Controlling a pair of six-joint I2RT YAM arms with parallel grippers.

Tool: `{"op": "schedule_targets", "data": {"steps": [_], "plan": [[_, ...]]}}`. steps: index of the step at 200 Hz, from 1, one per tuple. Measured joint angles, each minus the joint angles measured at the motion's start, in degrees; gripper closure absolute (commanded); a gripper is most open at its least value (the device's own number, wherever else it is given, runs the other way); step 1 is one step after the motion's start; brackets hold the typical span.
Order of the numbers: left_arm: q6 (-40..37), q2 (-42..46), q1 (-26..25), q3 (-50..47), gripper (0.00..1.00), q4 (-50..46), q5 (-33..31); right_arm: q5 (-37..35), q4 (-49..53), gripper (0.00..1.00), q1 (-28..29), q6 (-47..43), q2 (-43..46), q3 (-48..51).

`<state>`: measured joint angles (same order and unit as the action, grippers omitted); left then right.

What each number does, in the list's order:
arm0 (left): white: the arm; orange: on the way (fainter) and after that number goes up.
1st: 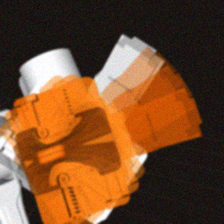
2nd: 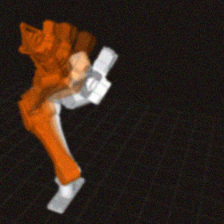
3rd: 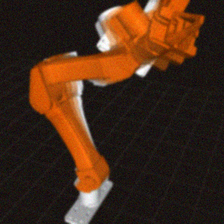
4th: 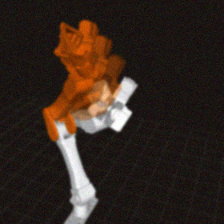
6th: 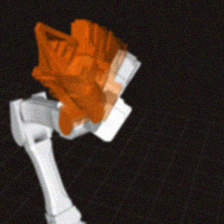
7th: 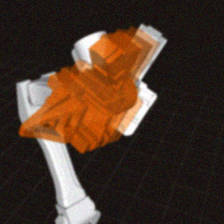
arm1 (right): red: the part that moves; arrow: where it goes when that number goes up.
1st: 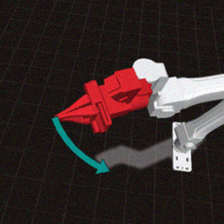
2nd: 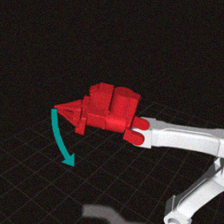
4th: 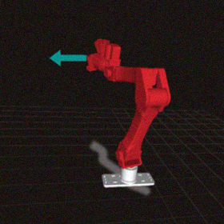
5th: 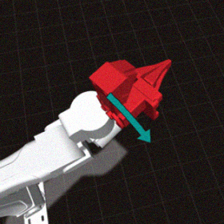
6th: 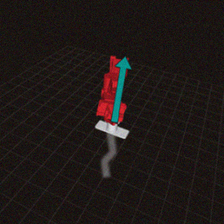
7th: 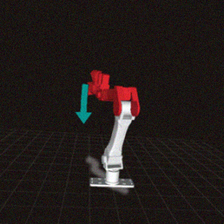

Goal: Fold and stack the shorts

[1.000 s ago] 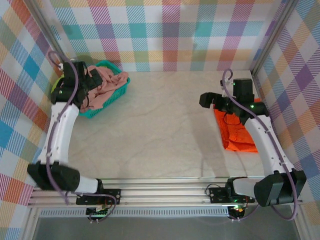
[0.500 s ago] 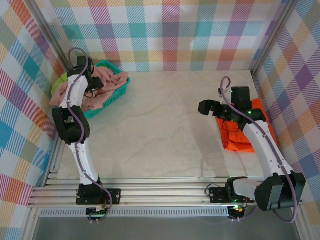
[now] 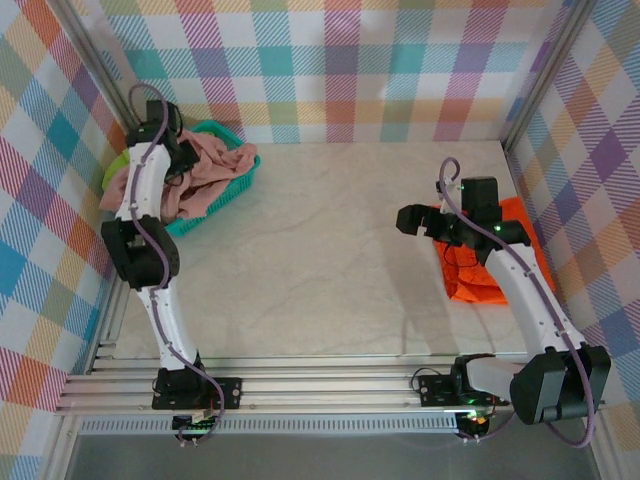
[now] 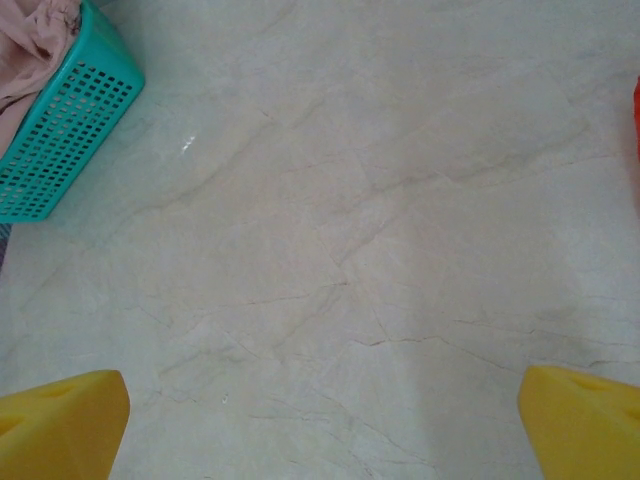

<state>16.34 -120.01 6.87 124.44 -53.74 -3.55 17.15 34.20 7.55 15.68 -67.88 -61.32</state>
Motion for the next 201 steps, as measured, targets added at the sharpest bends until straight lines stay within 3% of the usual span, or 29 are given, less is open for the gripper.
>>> {"op": "schedule_targets", "data": {"steps": [40, 68, 126, 201], "plan": [[3.43, 15.89, -1.9, 1.16, 1.0, 4.09, 6.6, -0.57, -0.76, 0.01, 0.0, 0.04, 1.42, 0.63], [6.29, 22.47, -8.39, 5.22, 1.0, 7.87, 11.74, -1.77, -1.81, 0.01, 0.04, 0.37, 4.0, 1.36], [9.68, 22.45, -26.12, 16.31, 1.0, 10.84, 20.13, -0.96, -5.81, 0.01, 0.04, 0.9, 11.52, 2.8], [14.84, 17.62, -37.22, 26.84, 1.0, 15.54, 25.64, 2.95, -12.66, 0.01, 0.07, 2.19, 19.23, 5.35]]}}
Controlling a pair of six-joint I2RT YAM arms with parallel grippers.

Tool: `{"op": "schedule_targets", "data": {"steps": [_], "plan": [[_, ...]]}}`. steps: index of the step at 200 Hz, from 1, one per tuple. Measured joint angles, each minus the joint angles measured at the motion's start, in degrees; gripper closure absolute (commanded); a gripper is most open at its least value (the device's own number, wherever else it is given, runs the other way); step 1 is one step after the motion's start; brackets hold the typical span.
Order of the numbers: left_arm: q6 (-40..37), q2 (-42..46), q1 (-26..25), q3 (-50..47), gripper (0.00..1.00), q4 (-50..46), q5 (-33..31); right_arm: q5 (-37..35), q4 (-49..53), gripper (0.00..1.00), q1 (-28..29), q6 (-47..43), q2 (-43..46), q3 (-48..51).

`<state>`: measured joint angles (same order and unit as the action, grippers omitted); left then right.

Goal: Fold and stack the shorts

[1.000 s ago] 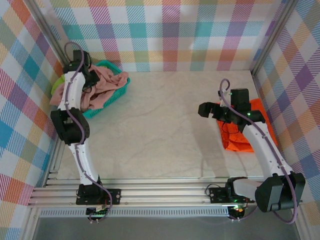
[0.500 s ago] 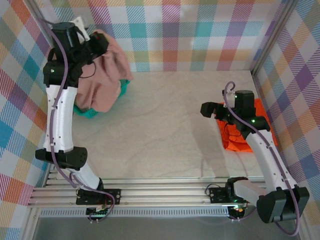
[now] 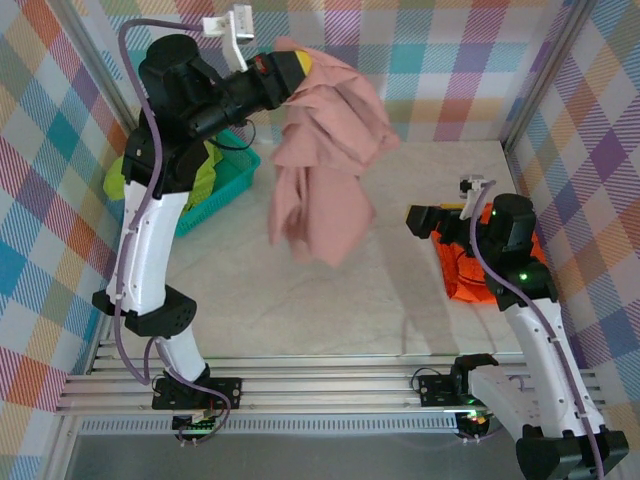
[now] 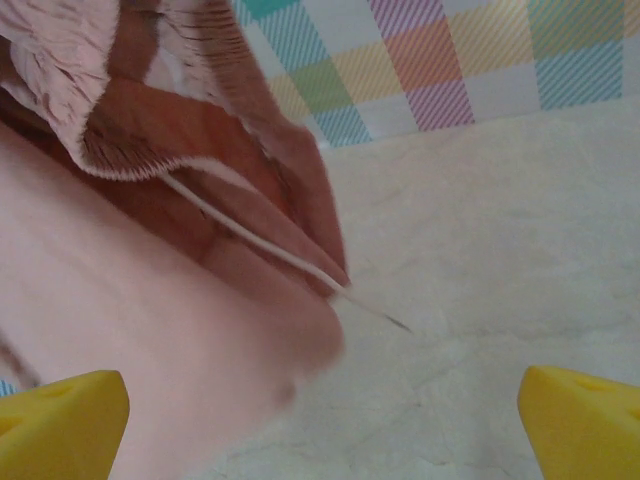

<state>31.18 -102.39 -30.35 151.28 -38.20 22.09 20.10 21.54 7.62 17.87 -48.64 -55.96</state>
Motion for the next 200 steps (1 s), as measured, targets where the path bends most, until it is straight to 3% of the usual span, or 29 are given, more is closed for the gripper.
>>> {"op": "schedule_targets", "data": {"steps": [34, 56, 71, 88, 97, 141, 200], "plan": [[0.52, -0.96, -1.03, -1.2, 0.97, -1.97, 1.49, 0.13, -0.98, 0.0, 0.0, 0.35, 0.13, 0.07], [-0.46, 1.53, -1.03, -12.44, 0.86, -1.79, 1.49, 0.09, -1.14, 0.01, 0.0, 0.35, 0.15, 0.48], [-2.49, 4.04, -1.03, -24.11, 0.64, -0.74, 1.01, 0.04, -0.96, 0.01, 0.0, 0.35, -0.13, 0.87], [-6.14, 4.87, -0.96, -35.76, 0.28, -0.37, -1.79, -0.04, -0.52, 0.03, 0.0, 0.35, -1.46, 0.92], [-9.01, 4.5, -0.59, -40.17, 0.21, -0.9, -4.22, -0.09, -0.13, 0.03, 0.0, 0.31, -2.71, 0.92], [-16.94, 4.2, 2.29, -46.05, 0.13, -1.97, -9.55, -0.81, 3.32, 0.07, 0.44, 0.35, -10.78, 1.01], [-18.91, 13.35, -8.09, -61.55, 0.16, 1.6, -15.85, -1.9, 3.43, 0.12, 1.86, 0.79, -25.79, 0.66]]}}
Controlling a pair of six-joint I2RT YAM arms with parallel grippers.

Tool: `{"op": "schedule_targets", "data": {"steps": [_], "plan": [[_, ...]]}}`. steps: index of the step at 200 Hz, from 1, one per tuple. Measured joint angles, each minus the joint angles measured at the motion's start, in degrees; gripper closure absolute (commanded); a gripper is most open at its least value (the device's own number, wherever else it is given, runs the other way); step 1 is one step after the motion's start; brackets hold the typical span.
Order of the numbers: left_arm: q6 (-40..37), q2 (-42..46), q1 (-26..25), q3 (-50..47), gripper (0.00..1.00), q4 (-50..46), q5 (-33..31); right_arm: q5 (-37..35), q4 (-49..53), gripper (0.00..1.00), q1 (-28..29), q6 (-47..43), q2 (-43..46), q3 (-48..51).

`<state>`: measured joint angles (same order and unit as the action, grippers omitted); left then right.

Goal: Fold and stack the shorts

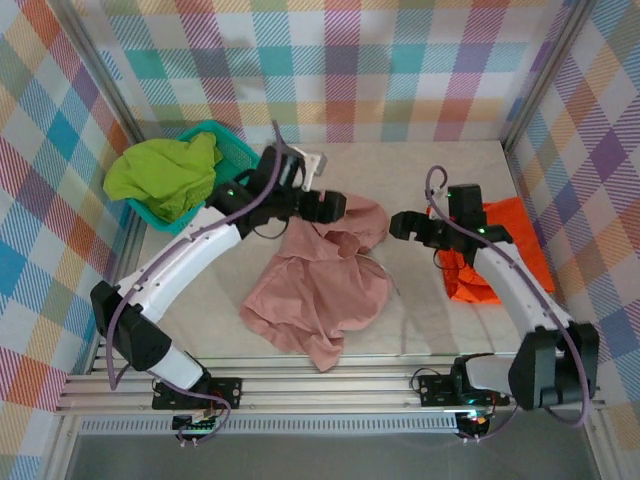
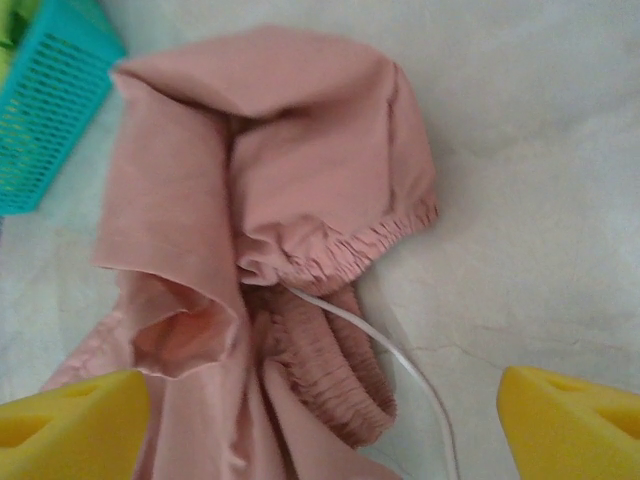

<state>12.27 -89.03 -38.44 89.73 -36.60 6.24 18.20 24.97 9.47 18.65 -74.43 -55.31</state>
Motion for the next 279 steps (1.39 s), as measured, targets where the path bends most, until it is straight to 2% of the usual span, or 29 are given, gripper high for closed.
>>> {"op": "schedule_targets", "data": {"steps": [30, 74, 104, 117, 128, 147, 154, 168, 193, 208, 244, 279], "plan": [[1.79, -4.2, 0.0, -7.5, 0.18, 2.25, -3.02, 0.22, -0.09, 0.15, 0.07, 1.16, -10.69, -5.16], [3.78, -13.7, -0.04, -6.34, 0.21, 6.16, -3.76, 4.5, -6.67, 0.19, 0.15, 7.82, -21.62, -8.24], [4.79, -20.11, -0.07, -3.17, 0.3, 8.39, -3.5, 7.3, -11.41, 0.23, 0.5, 13.31, -28.55, -8.46], [4.96, -22.1, -0.07, -1.99, 0.39, 8.85, -3.37, 7.67, -12.57, 0.25, 0.85, 14.91, -31.08, -9.33], [4.57, -23.21, -0.07, -1.2, 0.52, 9.18, -3.39, 7.89, -12.98, 0.28, 1.36, 15.63, -33.03, -10.75], [4.5, -24.3, -0.07, 0.11, 0.61, 9.44, -3.96, 7.87, -14.14, 0.36, 2.34, 16.74, -36.15, -13.49], [4.48, -24.39, -0.07, 0.42, 0.67, 9.64, -4.13, 7.89, -14.71, 0.41, 2.64, 17.05, -37.13, -14.32], [4.15, -24.39, -0.07, 0.92, 0.78, 9.81, -4.42, 7.87, -16.02, 0.58, 2.97, 17.62, -38.88, -15.45], [4.11, -24.39, -0.04, 1.2, 1.0, 9.92, -5.11, 8.09, -16.96, 0.81, 3.02, 17.92, -40.0, -15.76], [3.37, -24.37, 0.35, 1.2, 1.0, 9.9, -5.7, 8.02, -17.33, 0.92, 3.02, 17.94, -39.98, -16.0], [3.1, -20.76, 2.19, 0.46, 1.0, 9.51, -6.56, 6.14, -14.82, 0.98, 3.02, 14.4, -38.4, -17.11], [2.6, -8.2, 7.28, -0.85, 1.0, 8.59, -8.46, -1.16, -8.2, 1.0, 3.04, 7.56, -26.51, -18.05]]}}
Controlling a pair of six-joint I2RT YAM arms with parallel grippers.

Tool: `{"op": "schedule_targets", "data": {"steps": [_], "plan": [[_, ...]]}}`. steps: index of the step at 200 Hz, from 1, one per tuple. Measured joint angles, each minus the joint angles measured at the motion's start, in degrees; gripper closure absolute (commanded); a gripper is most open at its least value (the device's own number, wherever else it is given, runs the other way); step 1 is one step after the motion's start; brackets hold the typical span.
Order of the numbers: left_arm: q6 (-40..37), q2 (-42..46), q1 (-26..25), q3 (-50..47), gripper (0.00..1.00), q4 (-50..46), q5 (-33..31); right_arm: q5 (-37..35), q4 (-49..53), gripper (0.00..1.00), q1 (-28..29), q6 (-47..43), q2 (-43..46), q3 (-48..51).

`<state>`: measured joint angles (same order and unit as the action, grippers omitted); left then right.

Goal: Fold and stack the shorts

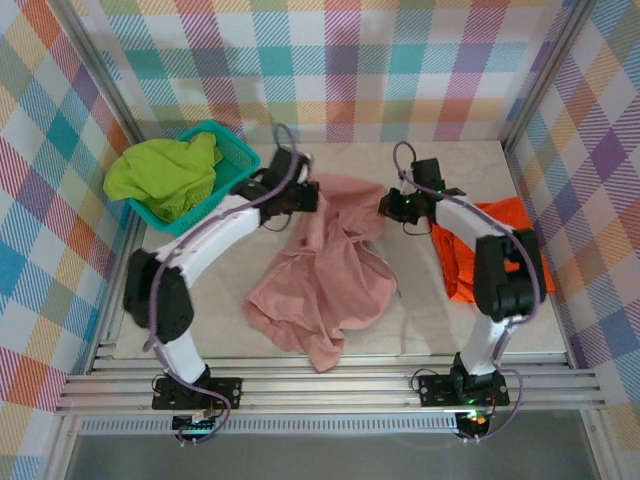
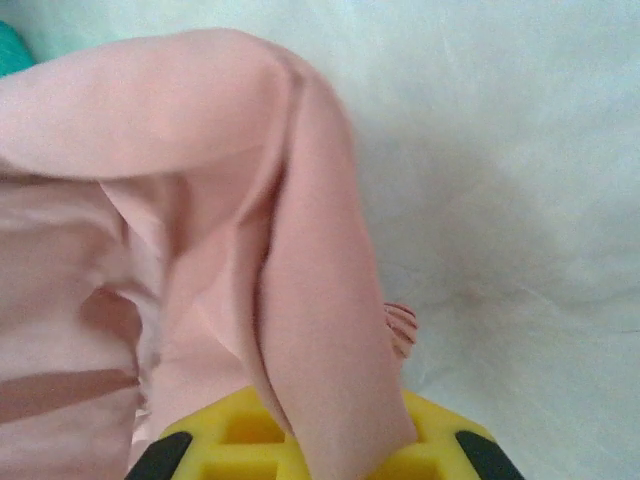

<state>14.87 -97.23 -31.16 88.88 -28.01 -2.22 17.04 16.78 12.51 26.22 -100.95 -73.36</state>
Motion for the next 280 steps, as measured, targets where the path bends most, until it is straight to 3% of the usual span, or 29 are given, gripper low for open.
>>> {"op": "schedule_targets", "data": {"steps": [40, 104, 196, 280], "plan": [[-1.77, 13.25, 4.87, 2.4, 1.0, -1.27, -1.79, -5.97, 4.42, 0.99, 0.0, -7.85, 14.34, -6.67], [-4.52, 17.4, 9.7, 12.22, 1.0, -8.0, -2.1, -12.11, 12.07, 0.99, 0.02, -16.57, 25.24, -10.27], [-6.82, 21.97, 10.36, 33.44, 1.0, -14.51, -2.29, -8.7, 14.51, 1.0, 1.01, -16.96, 43.71, -12.83], [-6.8, 21.05, 10.36, 42.71, 1.0, -16.02, -2.05, -2.64, 15.15, 1.0, 1.68, -12.02, 47.01, -14.6]]}}
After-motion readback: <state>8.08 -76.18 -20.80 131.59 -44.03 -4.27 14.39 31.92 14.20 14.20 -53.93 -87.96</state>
